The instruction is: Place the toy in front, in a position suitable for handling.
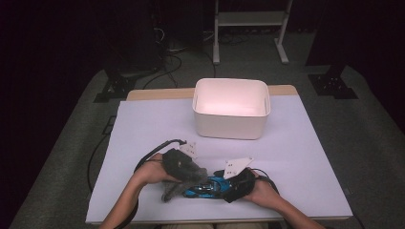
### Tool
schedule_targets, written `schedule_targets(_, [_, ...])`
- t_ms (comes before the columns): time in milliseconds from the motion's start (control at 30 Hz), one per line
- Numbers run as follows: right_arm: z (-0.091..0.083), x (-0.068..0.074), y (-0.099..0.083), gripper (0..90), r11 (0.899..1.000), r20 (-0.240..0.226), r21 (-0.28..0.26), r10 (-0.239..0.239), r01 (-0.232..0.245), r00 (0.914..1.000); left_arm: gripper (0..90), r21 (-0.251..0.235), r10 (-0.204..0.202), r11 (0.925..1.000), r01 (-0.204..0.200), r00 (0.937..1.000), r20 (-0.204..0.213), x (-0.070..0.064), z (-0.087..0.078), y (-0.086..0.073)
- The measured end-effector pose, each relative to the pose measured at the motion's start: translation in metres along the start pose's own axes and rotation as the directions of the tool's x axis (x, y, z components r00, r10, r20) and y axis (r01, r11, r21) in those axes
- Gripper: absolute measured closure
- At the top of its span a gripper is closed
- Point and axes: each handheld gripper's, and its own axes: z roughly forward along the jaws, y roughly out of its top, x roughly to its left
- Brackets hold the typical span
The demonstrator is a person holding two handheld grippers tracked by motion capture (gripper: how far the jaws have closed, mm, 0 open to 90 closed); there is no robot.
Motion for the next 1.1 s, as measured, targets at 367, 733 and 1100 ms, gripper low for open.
schedule_targets(367, [0.000,0.002,-0.001,32.5,1.000,0.013,-0.011,-0.006,0.006,0.9999,72.2,-0.009,0.015,0.9998,-0.015,0.9998,0.012,-0.007,-0.004,-0.002])
schedule_targets(733, [-0.002,0.011,-0.003,32.7,0.998,0.059,-0.030,-0.060,0.062,0.9965,55.0,0.076,-0.123,0.9904,0.116,0.9884,0.090,0.024,0.010,0.011])
schedule_targets(1100, [-0.003,0.017,-0.003,32.5,0.992,0.091,-0.041,-0.115,0.119,0.9892,60.7,0.015,-0.099,0.9951,0.098,0.9876,0.122,0.015,0.007,0.002])
